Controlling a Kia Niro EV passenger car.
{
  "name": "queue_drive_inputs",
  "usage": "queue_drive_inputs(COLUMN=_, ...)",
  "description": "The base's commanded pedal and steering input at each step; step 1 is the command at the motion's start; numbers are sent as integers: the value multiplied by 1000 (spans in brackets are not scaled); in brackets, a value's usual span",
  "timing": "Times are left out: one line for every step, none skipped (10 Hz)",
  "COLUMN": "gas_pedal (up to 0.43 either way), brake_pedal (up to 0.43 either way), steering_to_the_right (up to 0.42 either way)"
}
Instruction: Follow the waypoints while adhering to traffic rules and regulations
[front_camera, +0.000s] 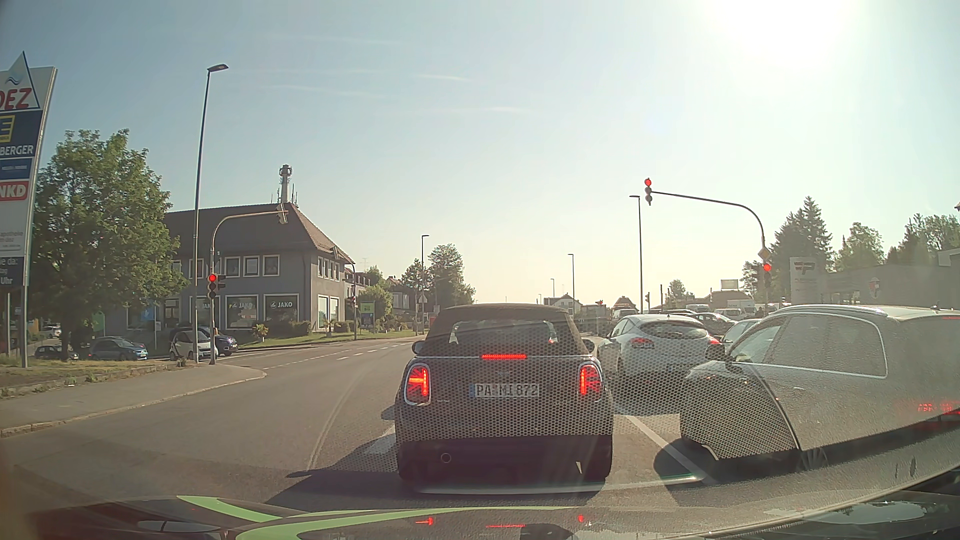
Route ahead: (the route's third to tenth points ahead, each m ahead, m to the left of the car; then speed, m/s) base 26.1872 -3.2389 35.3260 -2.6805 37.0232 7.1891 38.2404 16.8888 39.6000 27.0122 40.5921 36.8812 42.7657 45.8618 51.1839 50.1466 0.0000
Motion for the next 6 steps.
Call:
queue_drive_inputs(gas_pedal=0, brake_pedal=287, steering_to_the_right=-5)
queue_drive_inputs(gas_pedal=0, brake_pedal=287, steering_to_the_right=-5)
queue_drive_inputs(gas_pedal=0, brake_pedal=287, steering_to_the_right=-5)
queue_drive_inputs(gas_pedal=0, brake_pedal=287, steering_to_the_right=-5)
queue_drive_inputs(gas_pedal=0, brake_pedal=287, steering_to_the_right=-5)
queue_drive_inputs(gas_pedal=0, brake_pedal=287, steering_to_the_right=-5)
